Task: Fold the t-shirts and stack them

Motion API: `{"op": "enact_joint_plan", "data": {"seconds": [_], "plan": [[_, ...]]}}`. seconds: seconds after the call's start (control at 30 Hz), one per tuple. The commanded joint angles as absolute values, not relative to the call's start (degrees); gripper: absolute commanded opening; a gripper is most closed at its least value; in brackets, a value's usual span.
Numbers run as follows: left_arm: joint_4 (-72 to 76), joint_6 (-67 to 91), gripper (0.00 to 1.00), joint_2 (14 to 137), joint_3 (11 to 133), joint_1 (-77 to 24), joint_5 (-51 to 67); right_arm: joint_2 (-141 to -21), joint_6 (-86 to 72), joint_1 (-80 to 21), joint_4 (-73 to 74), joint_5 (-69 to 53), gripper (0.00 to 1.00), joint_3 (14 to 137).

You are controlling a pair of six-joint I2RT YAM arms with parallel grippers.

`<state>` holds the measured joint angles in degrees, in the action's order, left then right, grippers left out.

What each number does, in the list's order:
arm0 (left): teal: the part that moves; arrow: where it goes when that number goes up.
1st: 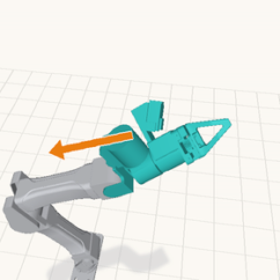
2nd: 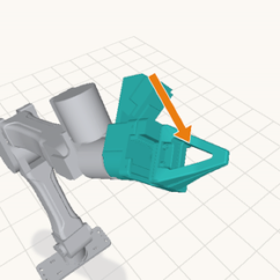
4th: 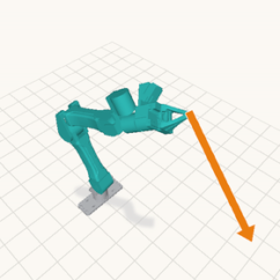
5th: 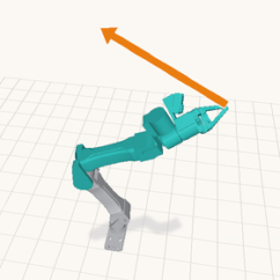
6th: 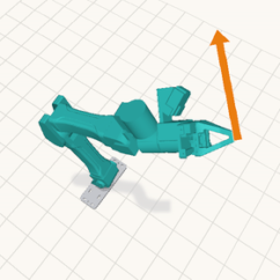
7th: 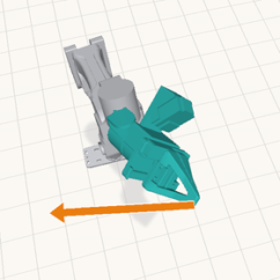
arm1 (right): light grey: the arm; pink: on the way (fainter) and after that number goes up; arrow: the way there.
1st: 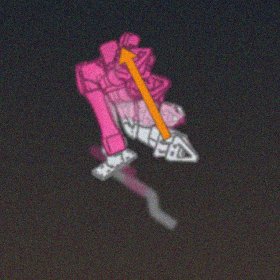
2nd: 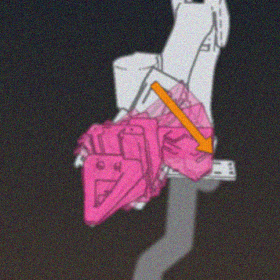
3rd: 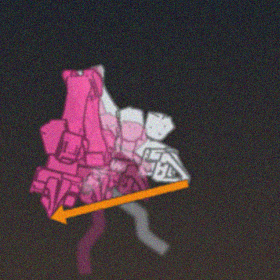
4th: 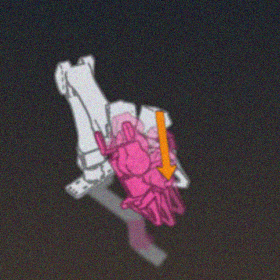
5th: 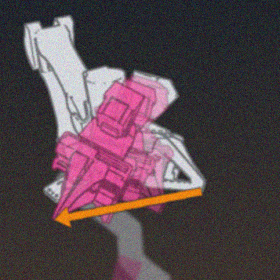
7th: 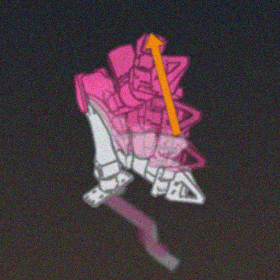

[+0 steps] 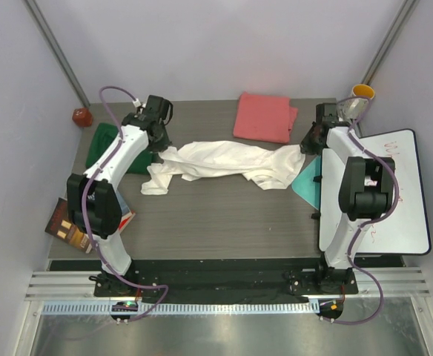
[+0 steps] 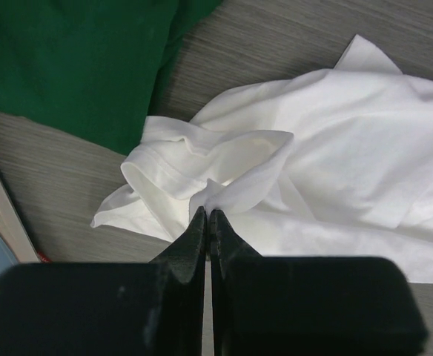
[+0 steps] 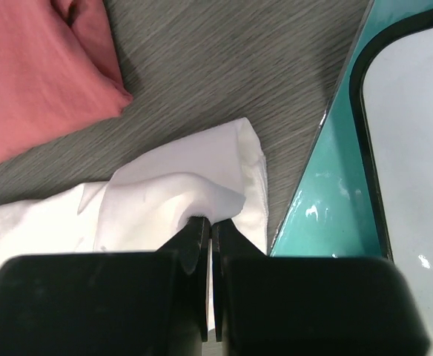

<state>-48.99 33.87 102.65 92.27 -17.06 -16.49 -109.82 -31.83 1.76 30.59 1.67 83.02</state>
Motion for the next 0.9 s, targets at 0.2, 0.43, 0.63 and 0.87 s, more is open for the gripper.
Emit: {"op": "enact_joint_plan", "data": {"seconds": [0.2, 0.43, 0.63, 0.87], "plan": [[-48.5, 34.2, 0.00, 101.3, 95.3, -15.5, -18.4, -97.1, -31.0, 2.5, 28.5, 0.8, 0.01, 82.2], [-48.3, 37.6, 0.00, 98.0, 97.9, -15.3, -18.2, -90.2, -33.8, 5.2, 29.1, -4.9, 0.01, 86.0], [-47.1, 44.0, 0.00, 92.6, 98.8, -15.4, -15.9, -85.7, -44.5, 8.6, 28.9, -13.0, 0.01, 91.9], [-48.8, 42.5, 0.00, 89.3, 106.5, -15.4, -17.0, -79.2, -47.4, 9.0, 28.7, -16.0, 0.01, 94.7]]}}
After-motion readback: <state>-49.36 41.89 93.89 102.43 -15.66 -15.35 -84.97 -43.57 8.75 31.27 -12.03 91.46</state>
